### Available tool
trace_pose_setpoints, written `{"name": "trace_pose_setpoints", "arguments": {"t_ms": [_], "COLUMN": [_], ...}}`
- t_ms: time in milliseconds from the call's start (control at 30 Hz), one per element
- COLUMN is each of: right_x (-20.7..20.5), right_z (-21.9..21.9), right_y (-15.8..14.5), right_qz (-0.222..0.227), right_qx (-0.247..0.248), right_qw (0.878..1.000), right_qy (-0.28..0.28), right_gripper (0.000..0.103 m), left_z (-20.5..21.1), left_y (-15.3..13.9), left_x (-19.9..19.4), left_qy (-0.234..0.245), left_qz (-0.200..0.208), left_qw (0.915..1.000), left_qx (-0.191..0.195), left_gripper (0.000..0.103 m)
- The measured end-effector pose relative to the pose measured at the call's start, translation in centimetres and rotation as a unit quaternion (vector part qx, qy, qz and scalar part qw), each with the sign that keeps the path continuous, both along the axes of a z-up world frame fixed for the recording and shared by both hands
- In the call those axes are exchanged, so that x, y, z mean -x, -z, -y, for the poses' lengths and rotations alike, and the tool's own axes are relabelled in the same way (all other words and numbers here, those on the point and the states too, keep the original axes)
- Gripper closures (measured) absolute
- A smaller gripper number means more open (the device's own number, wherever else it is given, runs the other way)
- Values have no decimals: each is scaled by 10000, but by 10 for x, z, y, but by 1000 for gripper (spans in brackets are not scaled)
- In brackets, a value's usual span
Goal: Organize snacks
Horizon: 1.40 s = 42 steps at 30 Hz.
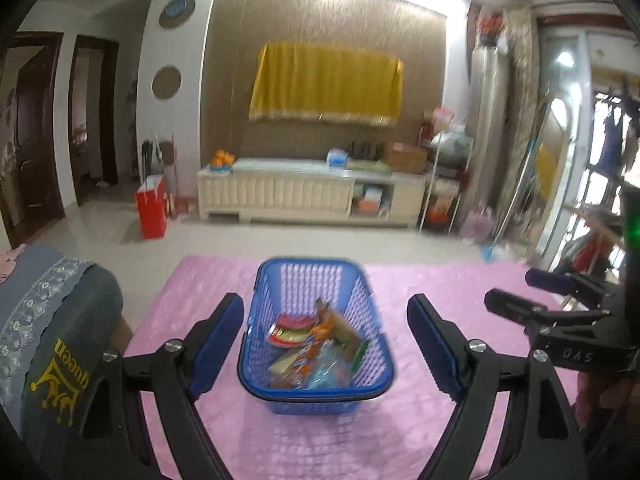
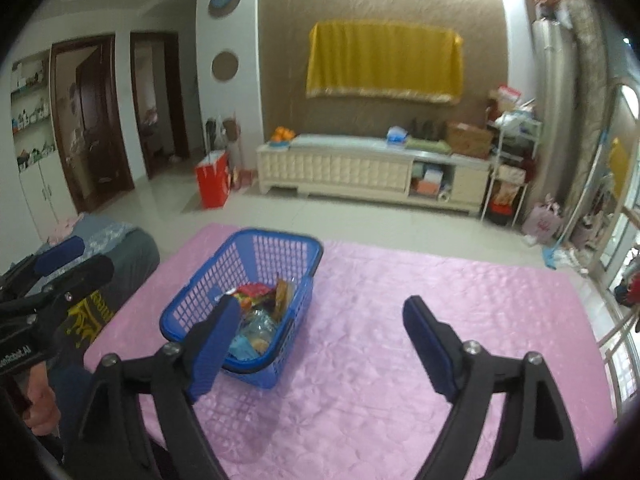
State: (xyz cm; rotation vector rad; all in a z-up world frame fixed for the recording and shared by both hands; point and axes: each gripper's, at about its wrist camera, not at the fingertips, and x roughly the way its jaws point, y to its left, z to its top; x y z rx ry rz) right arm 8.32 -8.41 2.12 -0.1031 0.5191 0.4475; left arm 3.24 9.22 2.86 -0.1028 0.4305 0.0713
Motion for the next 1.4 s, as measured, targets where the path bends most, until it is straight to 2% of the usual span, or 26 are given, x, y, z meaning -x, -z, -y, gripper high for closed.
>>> {"name": "trace_pose_setpoints", "arguments": {"t_ms": [100,167,233,333,400,600,933,1400], "right_x": [18,30,37,45,48,54,64,73], "right_z": [8,10,9,8,8,14,19,17], "right_y": [-4,-7,-8,-6,-3,6,8,11], "right_qz": [172,283,355,500,537,413,290,343], "right_qx": [-137,-166,-112,-19,24,-83,-240,-167], "right_qw": [9997,9994,9993,9987,9984,9987,9992,9992], "right_qy": [54,82,96,121,180,285,133,96], "right_gripper": [3,1,0,0,0,0,0,0], "left_z": [12,19,26,34,37,41,42,40], "left_y": [-8,-9,-7,-2,2,9,7,8], "left_x": [20,27,34,42,43,48,55,56], "left_qy": [-3,-9,14,140,216,210,251,174], "left_qz": [236,250,258,278,213,42,9,-57], "left_qw": [9996,9993,9990,9987,9987,9989,9991,9994], "left_qx": [-124,-266,-366,-399,-399,-405,-336,-309], "left_gripper": [21,21,16,13,0,0,0,0]}}
